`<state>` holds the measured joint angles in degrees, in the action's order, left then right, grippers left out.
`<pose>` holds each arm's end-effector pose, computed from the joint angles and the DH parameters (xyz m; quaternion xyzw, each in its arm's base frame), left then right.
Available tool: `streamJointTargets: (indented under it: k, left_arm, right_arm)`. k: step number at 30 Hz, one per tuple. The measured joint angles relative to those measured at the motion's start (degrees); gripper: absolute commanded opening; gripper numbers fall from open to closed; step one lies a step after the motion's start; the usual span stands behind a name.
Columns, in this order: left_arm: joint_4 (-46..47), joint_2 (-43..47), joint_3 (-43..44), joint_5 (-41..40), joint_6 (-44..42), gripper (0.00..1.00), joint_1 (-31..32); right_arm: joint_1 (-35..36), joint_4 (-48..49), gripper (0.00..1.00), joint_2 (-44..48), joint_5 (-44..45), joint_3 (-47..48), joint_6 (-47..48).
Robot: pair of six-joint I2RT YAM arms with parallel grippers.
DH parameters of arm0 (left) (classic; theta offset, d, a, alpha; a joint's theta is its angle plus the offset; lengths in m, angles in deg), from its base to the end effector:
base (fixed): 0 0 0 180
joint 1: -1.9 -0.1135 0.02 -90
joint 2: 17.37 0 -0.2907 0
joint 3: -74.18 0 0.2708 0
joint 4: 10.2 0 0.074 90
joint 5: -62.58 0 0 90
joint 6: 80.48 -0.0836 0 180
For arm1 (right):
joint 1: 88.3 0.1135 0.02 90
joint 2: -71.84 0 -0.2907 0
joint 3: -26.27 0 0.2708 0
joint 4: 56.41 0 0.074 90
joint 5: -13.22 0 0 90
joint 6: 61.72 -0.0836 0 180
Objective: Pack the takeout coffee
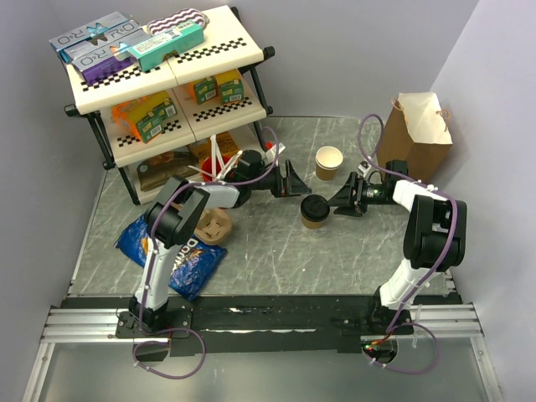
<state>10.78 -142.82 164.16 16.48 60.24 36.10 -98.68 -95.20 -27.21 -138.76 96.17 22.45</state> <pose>0.4133 -0.3510 0.1596 0.1211 0.7586 -0.6014 0.2195 0.3524 0.0105 0.1637 0.0211 0.8469 0.4985 0.1839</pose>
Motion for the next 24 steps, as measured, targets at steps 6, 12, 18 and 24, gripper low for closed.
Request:
streamJointTargets:
  k: [6, 12, 18, 24]
  left_arm:
    - [-0.63, -2.25, 0.02, -0.98, 1.66, 0.94, -0.11]
    - [-0.81, -2.97, 0.07, -1.64, 1.92, 0.92, -0.15]
    - [-0.85, -3.17, 0.13, -1.73, 1.90, 0.89, -0.15]
    - [-1.01, -3.39, 0.59, -1.70, 1.51, 0.86, -0.15]
  right_arm:
    - [1.70, -0.46, 0.74, 0.00, 0.00, 0.70, 1.16]
    - [5.31, -0.44, 0.72, 0.00, 0.00, 1.51, 1.44]
    - [6.45, -1.18, 0.61, -0.44, 0.87, 3.30, 1.86]
    - [6.45, -1.97, 0.55, -2.69, 0.68, 3.76, 1.33]
